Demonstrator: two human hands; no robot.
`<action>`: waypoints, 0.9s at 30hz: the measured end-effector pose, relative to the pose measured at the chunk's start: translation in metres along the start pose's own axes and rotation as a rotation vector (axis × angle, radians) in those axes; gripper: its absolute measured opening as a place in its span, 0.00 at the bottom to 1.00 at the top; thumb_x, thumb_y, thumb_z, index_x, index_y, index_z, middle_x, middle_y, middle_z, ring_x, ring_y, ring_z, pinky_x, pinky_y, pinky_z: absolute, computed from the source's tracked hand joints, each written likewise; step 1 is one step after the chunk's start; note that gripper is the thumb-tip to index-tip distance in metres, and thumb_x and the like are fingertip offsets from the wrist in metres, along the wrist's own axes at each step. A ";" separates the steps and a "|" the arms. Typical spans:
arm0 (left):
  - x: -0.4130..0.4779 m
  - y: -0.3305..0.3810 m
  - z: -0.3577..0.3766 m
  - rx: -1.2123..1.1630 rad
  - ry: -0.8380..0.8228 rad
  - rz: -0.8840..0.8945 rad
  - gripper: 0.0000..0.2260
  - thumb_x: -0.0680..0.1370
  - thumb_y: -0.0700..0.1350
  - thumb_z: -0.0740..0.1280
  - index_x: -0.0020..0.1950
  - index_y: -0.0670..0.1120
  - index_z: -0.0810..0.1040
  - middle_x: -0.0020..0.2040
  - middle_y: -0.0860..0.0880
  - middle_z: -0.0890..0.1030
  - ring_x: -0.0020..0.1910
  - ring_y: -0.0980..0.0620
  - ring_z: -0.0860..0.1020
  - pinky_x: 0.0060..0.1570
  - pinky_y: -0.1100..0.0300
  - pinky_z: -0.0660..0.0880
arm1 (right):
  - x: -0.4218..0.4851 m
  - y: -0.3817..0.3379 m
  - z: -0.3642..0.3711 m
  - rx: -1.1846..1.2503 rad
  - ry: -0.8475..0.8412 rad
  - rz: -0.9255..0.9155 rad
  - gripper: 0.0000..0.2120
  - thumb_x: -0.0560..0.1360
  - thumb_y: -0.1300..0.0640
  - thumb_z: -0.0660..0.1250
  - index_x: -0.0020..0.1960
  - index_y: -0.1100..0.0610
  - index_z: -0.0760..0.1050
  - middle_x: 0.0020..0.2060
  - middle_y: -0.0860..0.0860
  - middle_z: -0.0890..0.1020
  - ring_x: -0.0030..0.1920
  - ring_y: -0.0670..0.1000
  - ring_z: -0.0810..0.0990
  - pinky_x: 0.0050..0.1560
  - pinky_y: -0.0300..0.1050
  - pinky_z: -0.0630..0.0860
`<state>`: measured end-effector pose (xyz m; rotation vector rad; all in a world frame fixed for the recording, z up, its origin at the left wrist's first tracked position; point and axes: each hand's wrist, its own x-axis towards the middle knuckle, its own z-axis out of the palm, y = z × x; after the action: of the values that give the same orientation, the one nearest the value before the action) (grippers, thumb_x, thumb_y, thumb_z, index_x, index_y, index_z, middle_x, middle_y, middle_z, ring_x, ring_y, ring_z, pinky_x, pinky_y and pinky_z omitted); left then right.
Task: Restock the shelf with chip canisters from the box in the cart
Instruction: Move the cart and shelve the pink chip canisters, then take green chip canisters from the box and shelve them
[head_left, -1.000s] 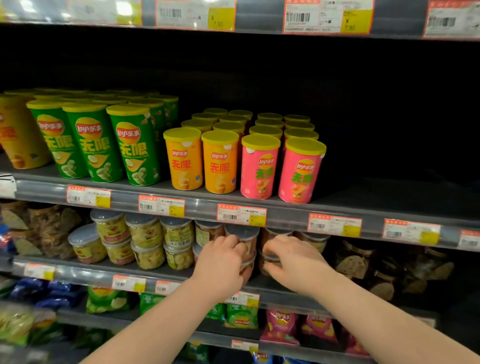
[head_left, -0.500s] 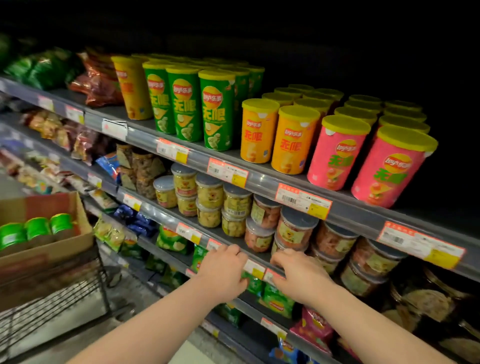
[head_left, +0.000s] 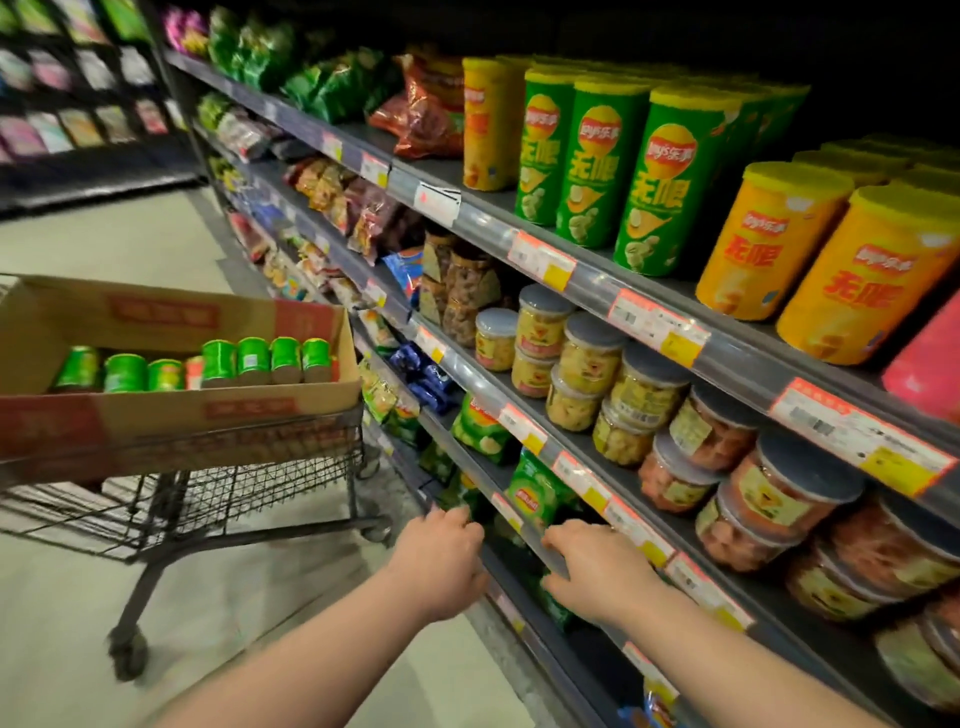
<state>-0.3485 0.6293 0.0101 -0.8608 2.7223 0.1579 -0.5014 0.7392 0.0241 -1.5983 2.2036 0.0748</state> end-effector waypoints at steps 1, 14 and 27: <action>-0.001 -0.010 0.003 -0.009 -0.004 -0.013 0.21 0.76 0.57 0.61 0.64 0.47 0.71 0.62 0.46 0.72 0.63 0.43 0.70 0.60 0.52 0.70 | 0.006 -0.008 0.000 -0.007 -0.004 -0.006 0.21 0.76 0.46 0.62 0.67 0.50 0.68 0.63 0.51 0.73 0.62 0.56 0.73 0.58 0.48 0.70; 0.002 -0.188 0.022 -0.082 -0.106 -0.115 0.21 0.77 0.56 0.60 0.66 0.48 0.69 0.62 0.46 0.71 0.62 0.44 0.70 0.57 0.51 0.69 | 0.123 -0.139 -0.010 -0.053 -0.096 -0.049 0.18 0.77 0.48 0.60 0.65 0.51 0.69 0.63 0.52 0.73 0.62 0.55 0.73 0.59 0.49 0.73; -0.008 -0.341 0.025 -0.170 -0.101 -0.264 0.21 0.77 0.56 0.60 0.67 0.48 0.69 0.62 0.47 0.71 0.63 0.45 0.70 0.60 0.52 0.69 | 0.227 -0.262 -0.016 -0.102 -0.163 -0.123 0.19 0.77 0.48 0.60 0.66 0.50 0.68 0.62 0.51 0.73 0.60 0.55 0.75 0.56 0.48 0.72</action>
<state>-0.1391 0.3600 -0.0182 -1.2152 2.5000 0.3707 -0.3228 0.4420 0.0087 -1.7139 2.0028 0.2763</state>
